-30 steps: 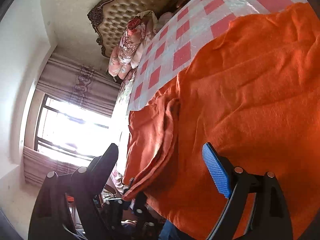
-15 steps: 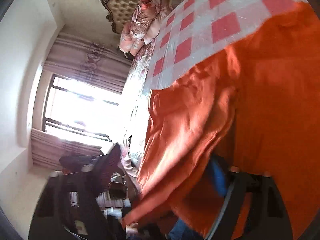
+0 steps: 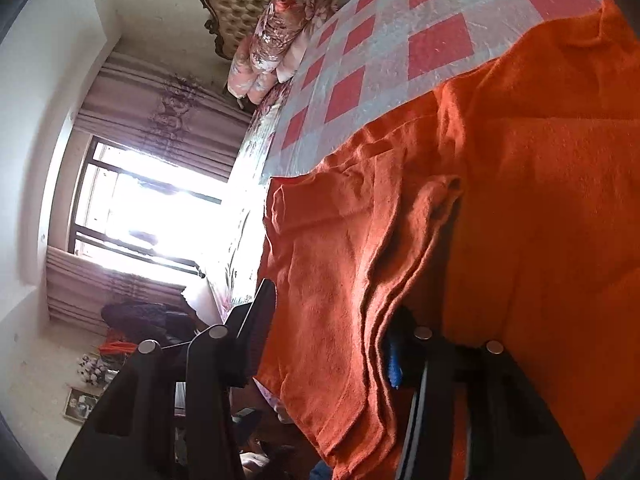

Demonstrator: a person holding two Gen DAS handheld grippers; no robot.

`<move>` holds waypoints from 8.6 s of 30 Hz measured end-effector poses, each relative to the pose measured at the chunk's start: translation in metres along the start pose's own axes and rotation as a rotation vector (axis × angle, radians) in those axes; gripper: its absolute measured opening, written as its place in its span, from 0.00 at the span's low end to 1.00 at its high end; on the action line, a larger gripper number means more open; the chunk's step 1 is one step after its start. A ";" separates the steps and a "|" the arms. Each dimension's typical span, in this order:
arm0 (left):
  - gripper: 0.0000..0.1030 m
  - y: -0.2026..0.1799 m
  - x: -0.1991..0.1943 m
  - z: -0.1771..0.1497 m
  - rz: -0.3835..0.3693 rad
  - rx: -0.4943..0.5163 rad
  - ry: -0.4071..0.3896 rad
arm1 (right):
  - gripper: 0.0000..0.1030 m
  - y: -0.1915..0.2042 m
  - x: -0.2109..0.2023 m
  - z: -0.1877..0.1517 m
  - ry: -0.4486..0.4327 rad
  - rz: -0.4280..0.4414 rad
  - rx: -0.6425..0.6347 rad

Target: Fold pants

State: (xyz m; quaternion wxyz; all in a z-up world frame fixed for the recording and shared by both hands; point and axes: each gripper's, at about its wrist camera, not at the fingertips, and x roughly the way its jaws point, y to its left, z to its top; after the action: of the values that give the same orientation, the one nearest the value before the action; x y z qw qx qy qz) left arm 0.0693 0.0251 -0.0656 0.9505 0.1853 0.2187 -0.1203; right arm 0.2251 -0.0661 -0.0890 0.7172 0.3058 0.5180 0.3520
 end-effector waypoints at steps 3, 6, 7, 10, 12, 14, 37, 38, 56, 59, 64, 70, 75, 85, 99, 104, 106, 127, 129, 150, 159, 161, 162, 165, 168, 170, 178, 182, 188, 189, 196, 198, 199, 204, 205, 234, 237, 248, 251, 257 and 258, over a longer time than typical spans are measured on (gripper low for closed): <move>0.25 -0.024 0.007 -0.005 0.011 0.063 0.026 | 0.46 -0.001 -0.001 -0.002 -0.002 0.006 0.000; 0.13 -0.029 0.025 -0.012 0.018 0.090 0.091 | 0.49 0.000 -0.003 -0.003 -0.002 0.014 -0.002; 0.08 -0.030 0.023 -0.011 0.022 0.099 0.081 | 0.52 0.000 -0.002 -0.001 -0.002 0.020 -0.001; 0.04 -0.031 0.014 -0.005 0.054 0.098 0.042 | 0.64 0.000 -0.007 0.000 -0.011 0.075 0.006; 0.03 -0.031 0.003 0.009 0.053 0.091 -0.001 | 0.68 0.001 -0.008 0.002 -0.014 0.092 0.006; 0.03 -0.036 -0.001 0.017 0.032 0.098 -0.026 | 0.68 0.002 -0.008 0.002 -0.014 0.084 0.004; 0.06 -0.022 0.035 -0.010 -0.049 0.051 0.068 | 0.16 0.003 0.000 -0.003 -0.072 -0.101 -0.060; 0.06 -0.024 0.034 -0.011 -0.045 0.060 0.066 | 0.17 0.001 0.001 -0.003 -0.067 -0.110 -0.050; 0.76 0.069 -0.027 -0.080 0.194 -0.303 -0.028 | 0.07 0.045 -0.034 0.011 -0.108 0.014 -0.055; 0.83 0.069 -0.028 -0.076 0.214 -0.290 -0.050 | 0.07 0.057 -0.036 0.009 -0.103 0.005 -0.055; 0.88 0.050 -0.009 -0.061 0.273 -0.155 -0.035 | 0.07 0.082 -0.045 0.008 -0.109 0.008 -0.073; 0.87 0.059 0.011 -0.057 0.339 -0.168 0.058 | 0.07 0.117 -0.063 0.009 -0.122 0.014 -0.131; 0.88 0.083 0.015 -0.066 0.435 -0.195 0.165 | 0.07 0.101 -0.082 0.013 -0.171 -0.085 -0.183; 0.88 0.053 0.010 -0.068 0.533 0.134 0.125 | 0.10 -0.029 -0.074 0.002 -0.110 -0.165 -0.011; 0.89 0.057 0.010 -0.066 0.526 0.121 0.127 | 0.43 -0.032 -0.068 0.029 -0.156 -0.148 -0.042; 0.89 0.058 0.010 -0.064 0.524 0.129 0.128 | 0.08 0.002 -0.070 0.030 -0.253 -0.308 -0.230; 0.89 0.057 0.010 -0.063 0.517 0.130 0.128 | 0.08 0.014 -0.071 0.027 -0.311 -0.440 -0.313; 0.90 0.058 0.014 -0.061 0.515 0.103 0.117 | 0.63 -0.012 -0.111 -0.080 -0.143 -0.318 -0.009; 0.91 0.058 0.014 -0.061 0.518 0.100 0.115 | 0.60 -0.007 -0.105 -0.090 -0.121 -0.322 -0.011; 0.96 0.060 0.017 -0.064 0.510 0.140 0.088 | 0.06 0.002 -0.111 -0.111 -0.214 -0.552 -0.080; 0.96 0.045 0.008 -0.067 0.505 0.291 0.065 | 0.21 0.014 -0.094 -0.123 -0.267 -0.782 -0.279; 0.96 0.043 -0.007 -0.069 0.497 0.291 0.033 | 0.24 0.014 -0.092 -0.126 -0.283 -0.808 -0.304; 0.96 0.042 -0.016 -0.069 0.486 0.293 0.006 | 0.24 0.014 -0.092 -0.128 -0.289 -0.815 -0.319; 0.96 0.040 -0.042 -0.063 0.488 0.230 -0.052 | 0.25 0.013 -0.093 -0.132 -0.303 -0.818 -0.340; 0.96 0.041 -0.056 -0.046 0.384 0.120 -0.090 | 0.27 0.014 -0.094 -0.133 -0.314 -0.818 -0.353; 0.96 0.042 -0.051 -0.030 0.277 0.038 -0.075 | 0.28 0.013 -0.095 -0.134 -0.322 -0.819 -0.359; 0.44 0.054 0.011 0.012 0.061 -0.241 0.101 | 0.32 0.011 -0.096 -0.137 -0.343 -0.812 -0.367; 0.32 0.060 0.046 -0.004 0.007 -0.330 0.245 | 0.33 0.010 -0.095 -0.138 -0.346 -0.815 -0.372; 0.33 0.061 0.051 -0.021 -0.024 -0.366 0.295 | 0.33 0.010 -0.095 -0.137 -0.345 -0.823 -0.373; 0.33 0.062 0.051 -0.021 -0.028 -0.375 0.293 | 0.34 0.010 -0.096 -0.137 -0.343 -0.821 -0.372; 0.33 0.065 0.050 -0.020 -0.018 -0.387 0.278 | 0.48 0.026 -0.110 -0.135 -0.388 -0.809 -0.394; 0.33 0.064 0.047 -0.022 -0.016 -0.389 0.264 | 0.53 0.039 -0.108 -0.133 -0.410 -0.797 -0.444; 0.34 0.064 0.045 -0.022 -0.020 -0.393 0.259 | 0.53 0.043 -0.106 -0.131 -0.413 -0.795 -0.463; 0.53 0.098 0.021 -0.026 -0.116 -0.570 0.151 | 0.52 0.039 -0.076 -0.126 -0.341 -0.864 -0.507; 0.54 0.108 0.014 -0.026 -0.096 -0.592 0.135 | 0.52 0.033 -0.072 -0.126 -0.320 -0.874 -0.501; 0.27 0.155 0.030 -0.098 -0.549 -1.145 0.291 | 0.73 0.149 0.047 0.009 0.022 -0.793 -0.586; 0.32 0.155 0.029 -0.100 -0.579 -1.162 0.277 | 0.66 0.146 0.094 0.025 0.111 -0.867 -0.567; 0.09 0.160 0.041 -0.102 -0.594 -1.138 0.272 | 0.19 0.117 0.133 0.036 0.131 -0.944 -0.518; 0.08 0.175 0.037 -0.101 -0.566 -1.129 0.242 | 0.13 0.124 0.129 0.043 0.104 -0.879 -0.484; 0.08 0.231 0.005 -0.082 -0.379 -1.061 0.182 | 0.11 0.161 0.125 0.074 0.033 -0.536 -0.347; 0.08 0.238 -0.003 -0.073 -0.336 -1.026 0.178 | 0.10 0.165 0.121 0.078 0.024 -0.477 -0.325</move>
State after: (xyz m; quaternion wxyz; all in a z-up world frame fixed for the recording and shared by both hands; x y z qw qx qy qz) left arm 0.1137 0.2695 -0.0540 0.8645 -0.3299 0.3555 -0.1322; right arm 0.2954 0.1208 0.0010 0.8131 0.0522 0.5204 0.2555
